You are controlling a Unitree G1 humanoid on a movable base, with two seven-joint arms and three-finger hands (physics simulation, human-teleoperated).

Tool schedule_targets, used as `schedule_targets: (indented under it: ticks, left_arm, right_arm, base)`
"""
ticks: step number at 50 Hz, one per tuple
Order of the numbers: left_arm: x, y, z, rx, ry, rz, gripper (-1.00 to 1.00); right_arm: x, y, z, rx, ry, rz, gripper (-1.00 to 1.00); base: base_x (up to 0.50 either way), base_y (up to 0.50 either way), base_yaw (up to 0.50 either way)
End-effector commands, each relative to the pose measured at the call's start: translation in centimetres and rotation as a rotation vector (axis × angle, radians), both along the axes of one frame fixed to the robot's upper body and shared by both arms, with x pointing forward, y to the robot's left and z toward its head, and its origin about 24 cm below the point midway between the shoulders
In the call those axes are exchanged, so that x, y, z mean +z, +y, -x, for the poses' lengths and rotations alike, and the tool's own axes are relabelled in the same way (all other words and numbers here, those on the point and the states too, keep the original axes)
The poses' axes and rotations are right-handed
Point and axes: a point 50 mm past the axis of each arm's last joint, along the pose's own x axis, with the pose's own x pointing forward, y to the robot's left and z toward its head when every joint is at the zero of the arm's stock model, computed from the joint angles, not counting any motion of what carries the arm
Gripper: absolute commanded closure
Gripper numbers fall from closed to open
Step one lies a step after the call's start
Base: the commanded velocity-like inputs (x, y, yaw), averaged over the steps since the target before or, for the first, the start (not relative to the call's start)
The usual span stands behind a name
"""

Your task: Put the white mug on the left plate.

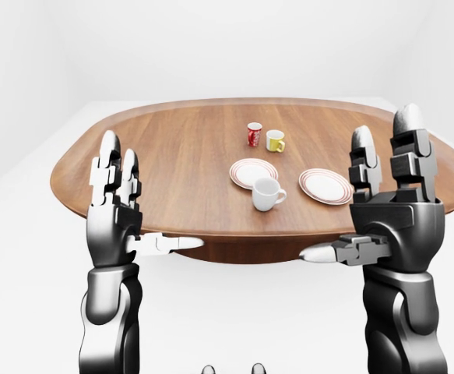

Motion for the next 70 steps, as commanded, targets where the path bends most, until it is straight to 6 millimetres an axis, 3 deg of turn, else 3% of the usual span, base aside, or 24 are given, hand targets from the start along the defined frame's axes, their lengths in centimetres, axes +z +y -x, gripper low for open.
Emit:
schedule_targets:
  ticks: [1,70]
  left_arm:
    - [0.15,0.02,0.06,0.0,-0.007,0.002,-1.0]
    - [0.23,0.2,0.09,0.001,-0.012,0.008,-1.0]
  right_arm:
    - [0.12,-0.12,0.27,0.019,-0.013,-0.034,-1.0]
    - [0.38,0.47,0.62,0.058,-0.028,0.004,-1.0]
  base:
    - [0.5,0.0,0.0]
    - [0.5,0.0,0.0]
